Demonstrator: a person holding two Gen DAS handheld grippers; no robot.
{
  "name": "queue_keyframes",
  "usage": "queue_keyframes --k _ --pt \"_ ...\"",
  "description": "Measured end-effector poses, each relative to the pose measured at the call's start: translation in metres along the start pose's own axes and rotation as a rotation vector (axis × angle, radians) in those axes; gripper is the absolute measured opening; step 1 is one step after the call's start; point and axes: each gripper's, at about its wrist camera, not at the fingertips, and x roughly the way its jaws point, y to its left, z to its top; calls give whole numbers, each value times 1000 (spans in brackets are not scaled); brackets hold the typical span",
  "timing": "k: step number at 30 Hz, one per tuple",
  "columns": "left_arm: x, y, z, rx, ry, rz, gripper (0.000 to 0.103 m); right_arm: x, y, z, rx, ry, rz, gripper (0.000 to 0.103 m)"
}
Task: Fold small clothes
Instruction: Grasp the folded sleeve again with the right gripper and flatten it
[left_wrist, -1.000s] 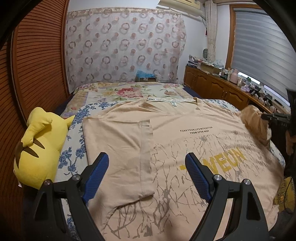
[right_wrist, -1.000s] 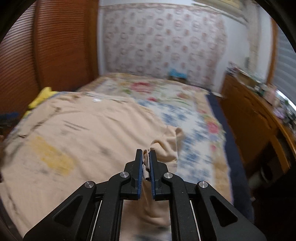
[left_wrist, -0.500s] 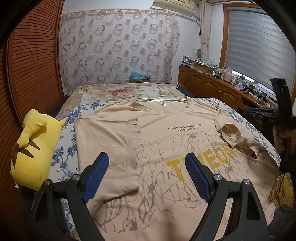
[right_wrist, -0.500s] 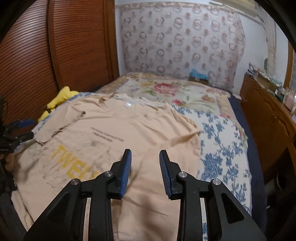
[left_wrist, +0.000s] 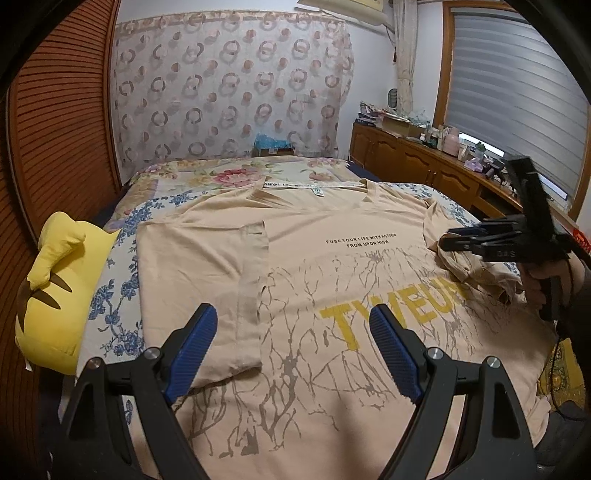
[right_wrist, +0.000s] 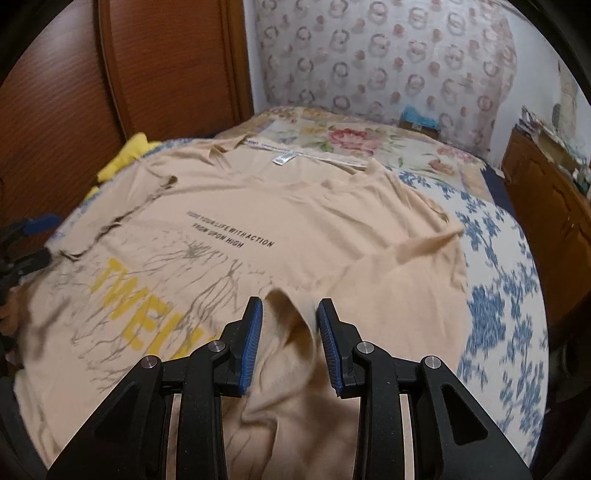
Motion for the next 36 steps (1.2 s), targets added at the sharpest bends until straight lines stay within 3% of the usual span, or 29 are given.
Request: queue_keyframes --k 3,5,8,15,16,17,19,22,31,36 --pt "0 1 -1 -1 2 2 86 13 7 7 -54 42 5 30" --pt "0 2 -2 -3 3 2 86 16 12 9 -90 59 26 6" --pt "0 2 -2 -5 3 2 86 5 19 15 -105 10 71 2" --pt "-1 3 -2 -8 3 0 86 -35 23 34 -42 -191 44 2" --pt "-1 3 -2 -8 3 0 86 -39 21 36 -33 -210 49 9" --pt "-1 3 -3 -7 3 0 86 -42 19 37 -19 -220 74 25" --pt "-1 4 -2 -8 3 -1 86 -44 19 41 -20 -203 88 39" --pt "-2 3 -3 -6 2 -2 86 -46 19 38 -41 -186 24 40" --pt "1 1 -3 -11 7 -6 86 -55 -1 -12 -25 -90 -39 40" --pt "2 2 -2 -10 9 -4 86 -63 -7 -44 -9 -56 -19 39"
